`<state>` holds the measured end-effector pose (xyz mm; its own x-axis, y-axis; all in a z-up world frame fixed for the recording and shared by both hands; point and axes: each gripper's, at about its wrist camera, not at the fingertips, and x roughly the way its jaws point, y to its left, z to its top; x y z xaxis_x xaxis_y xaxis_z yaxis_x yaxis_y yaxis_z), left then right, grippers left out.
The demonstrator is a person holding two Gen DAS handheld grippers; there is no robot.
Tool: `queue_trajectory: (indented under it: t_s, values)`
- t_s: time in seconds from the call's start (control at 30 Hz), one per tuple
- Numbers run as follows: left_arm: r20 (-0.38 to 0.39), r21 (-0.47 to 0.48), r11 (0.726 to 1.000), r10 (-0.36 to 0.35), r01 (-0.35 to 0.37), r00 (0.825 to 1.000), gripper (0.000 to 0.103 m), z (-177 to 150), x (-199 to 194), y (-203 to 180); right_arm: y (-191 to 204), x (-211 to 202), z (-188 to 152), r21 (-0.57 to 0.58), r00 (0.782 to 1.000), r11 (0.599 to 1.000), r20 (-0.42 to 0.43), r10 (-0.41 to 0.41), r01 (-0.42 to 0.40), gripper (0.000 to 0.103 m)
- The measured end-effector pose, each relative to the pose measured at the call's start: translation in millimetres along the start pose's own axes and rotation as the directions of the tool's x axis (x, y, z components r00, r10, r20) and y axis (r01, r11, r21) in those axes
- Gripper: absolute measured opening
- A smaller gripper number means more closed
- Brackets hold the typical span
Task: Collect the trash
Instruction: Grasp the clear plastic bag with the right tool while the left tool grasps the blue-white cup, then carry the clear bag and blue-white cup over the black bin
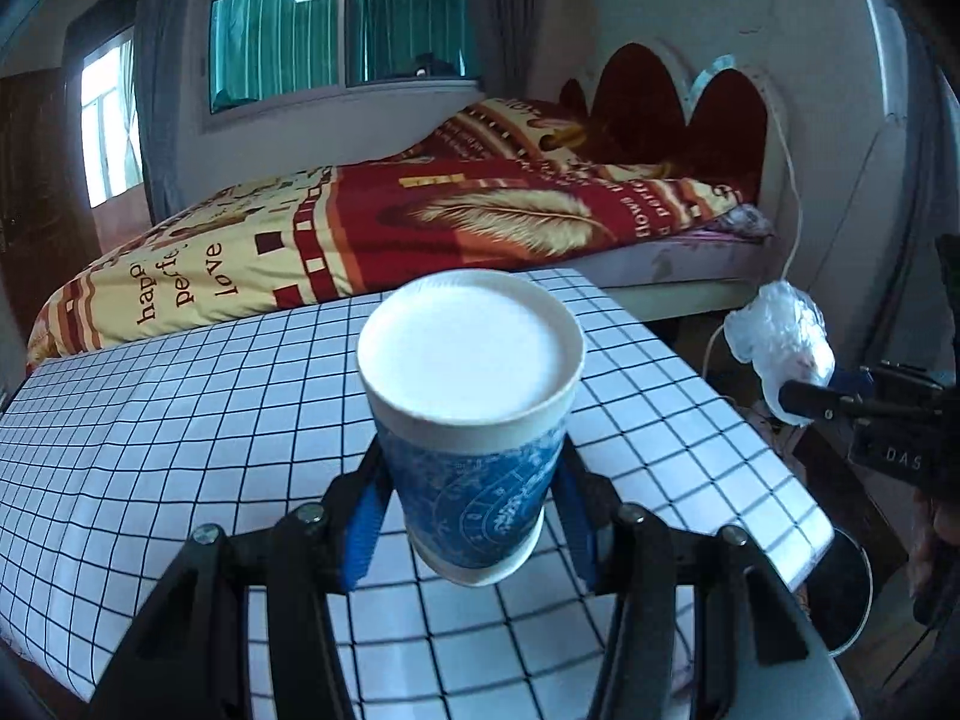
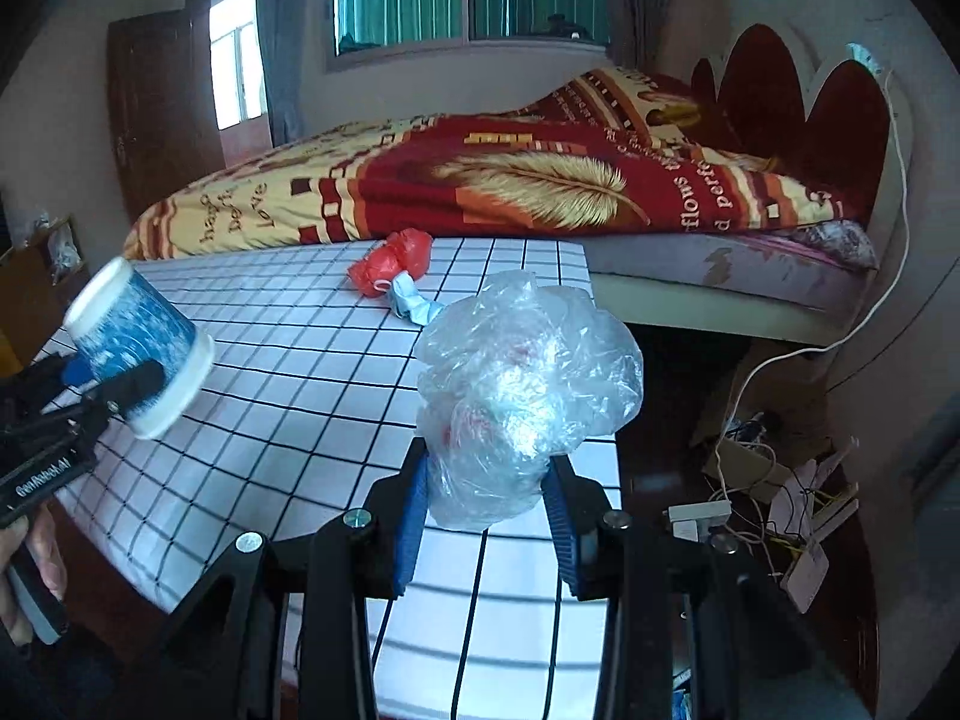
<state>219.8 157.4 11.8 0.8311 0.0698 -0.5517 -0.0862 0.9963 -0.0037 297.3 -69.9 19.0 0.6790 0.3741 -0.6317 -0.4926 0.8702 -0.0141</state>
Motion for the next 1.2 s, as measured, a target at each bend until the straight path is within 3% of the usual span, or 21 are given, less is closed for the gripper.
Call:
queue_trajectory:
  t_s: [0.47,0.83,1.2]
  values:
    - [0.037,0.07,0.994,-0.089,0.086,0.995,0.053,-15.1,-36.6,-53.0,-19.4,-78.1,-41.7,-0.006,0.997,0.999,0.068,-0.032,0.032,0.038]
    - [0.007,0.128,0.978,-0.167,0.165,0.986,0.053,-25.7,-38.8,-108.1,-71.2,-86.9,-89.0,0.089,0.995,0.992,0.031,-0.094,0.091,0.039]
    - [-0.028,0.189,0.951,-0.246,0.247,0.969,0.053,-34.7,-40.8,-161.6,-111.7,-105.9,-111.7,0.14,0.988,0.98,0.028,-0.149,0.143,0.039]
